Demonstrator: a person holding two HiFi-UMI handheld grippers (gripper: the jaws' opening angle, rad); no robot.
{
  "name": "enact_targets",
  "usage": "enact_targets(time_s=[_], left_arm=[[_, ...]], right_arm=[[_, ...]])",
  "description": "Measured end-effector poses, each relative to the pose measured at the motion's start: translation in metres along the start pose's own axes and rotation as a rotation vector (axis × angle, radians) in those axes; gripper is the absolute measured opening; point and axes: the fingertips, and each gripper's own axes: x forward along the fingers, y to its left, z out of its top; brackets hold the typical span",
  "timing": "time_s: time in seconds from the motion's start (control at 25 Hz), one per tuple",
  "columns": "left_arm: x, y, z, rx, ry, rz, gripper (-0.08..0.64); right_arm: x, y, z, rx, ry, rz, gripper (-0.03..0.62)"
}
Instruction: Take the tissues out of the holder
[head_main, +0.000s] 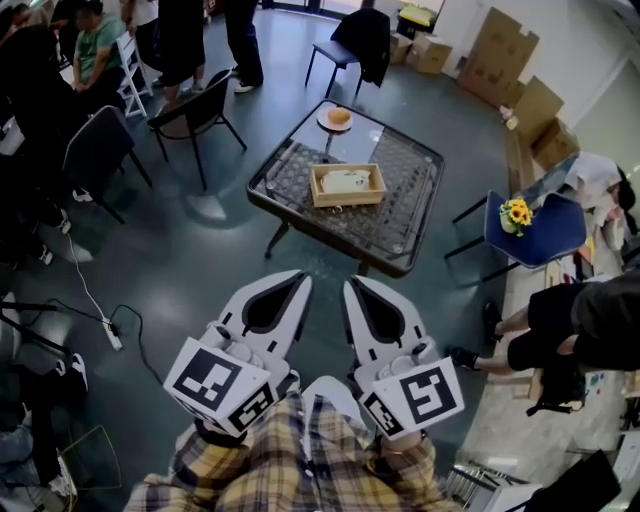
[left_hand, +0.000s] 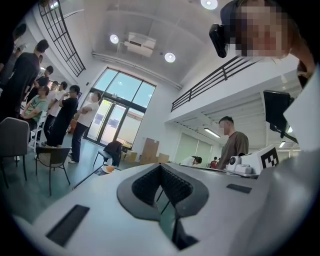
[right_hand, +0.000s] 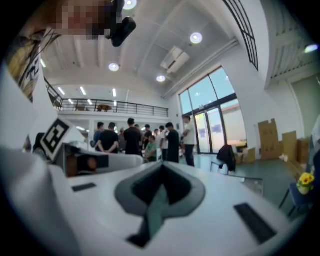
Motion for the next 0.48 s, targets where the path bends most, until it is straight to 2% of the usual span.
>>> enact_targets(time_s=[0.24,0.48], left_arm=[[0.029,0.026,-0.004,-0.018,0.014,-0.009,0.015],[0.083,0.048,-0.005,-0.007,0.014,-0.014,0.014]], right_arm=[[0.027,-0.03,-0.009,0.02,0.019,-0.035,0.009],[0.058,-0.087,-0.003,0.032,-0.017,-0.063,0.009]])
